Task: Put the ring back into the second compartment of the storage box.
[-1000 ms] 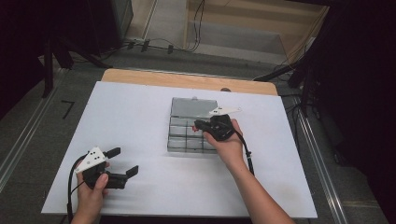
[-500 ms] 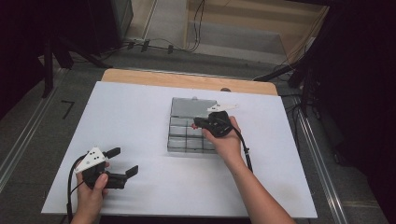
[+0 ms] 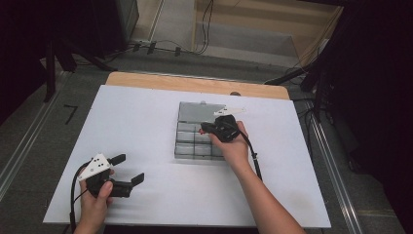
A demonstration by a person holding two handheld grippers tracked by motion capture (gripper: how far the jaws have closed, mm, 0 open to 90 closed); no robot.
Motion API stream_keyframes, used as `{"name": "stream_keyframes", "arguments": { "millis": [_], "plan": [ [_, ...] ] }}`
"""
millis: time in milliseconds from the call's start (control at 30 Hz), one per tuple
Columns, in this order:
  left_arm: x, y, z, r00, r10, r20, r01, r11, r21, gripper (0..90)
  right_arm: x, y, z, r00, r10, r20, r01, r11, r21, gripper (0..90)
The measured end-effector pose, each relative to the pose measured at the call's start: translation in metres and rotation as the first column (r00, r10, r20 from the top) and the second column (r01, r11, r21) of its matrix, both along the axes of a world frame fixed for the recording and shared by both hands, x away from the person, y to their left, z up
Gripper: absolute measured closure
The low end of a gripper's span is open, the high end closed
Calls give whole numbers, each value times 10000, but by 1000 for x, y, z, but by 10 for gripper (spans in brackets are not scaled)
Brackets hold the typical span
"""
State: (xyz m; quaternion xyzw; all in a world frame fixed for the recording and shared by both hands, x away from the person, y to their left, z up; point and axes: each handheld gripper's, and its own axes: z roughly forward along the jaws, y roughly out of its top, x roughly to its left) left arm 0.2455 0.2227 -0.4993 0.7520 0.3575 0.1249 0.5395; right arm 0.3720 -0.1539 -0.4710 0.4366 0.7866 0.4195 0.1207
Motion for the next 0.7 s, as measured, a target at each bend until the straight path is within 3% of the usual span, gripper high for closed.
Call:
{"name": "stream_keyframes", "arguments": {
  "millis": [267, 433, 600, 700],
  "plan": [
    [0, 0, 0, 10000, -20, -3, 20, 10000, 25, 0, 4, 0, -4, 9999, -91, -135, 90, 9999, -96, 844],
    [0, 0, 0, 10000, -15, 1, 15, 10000, 31, 0, 4, 5, -5, 9996, -89, -268, 74, 9984, -558, 844],
    [0, 0, 0, 10000, -15, 5, 15, 10000, 44, 0, 5, 7, -9, 9975, -180, -688, 126, 9969, -780, 844],
    [0, 0, 0, 10000, -20, 2, 20, 10000, 46, 0, 5, 8, -9, 9978, -154, -649, 96, 9960, -883, 844]
  ]
}}
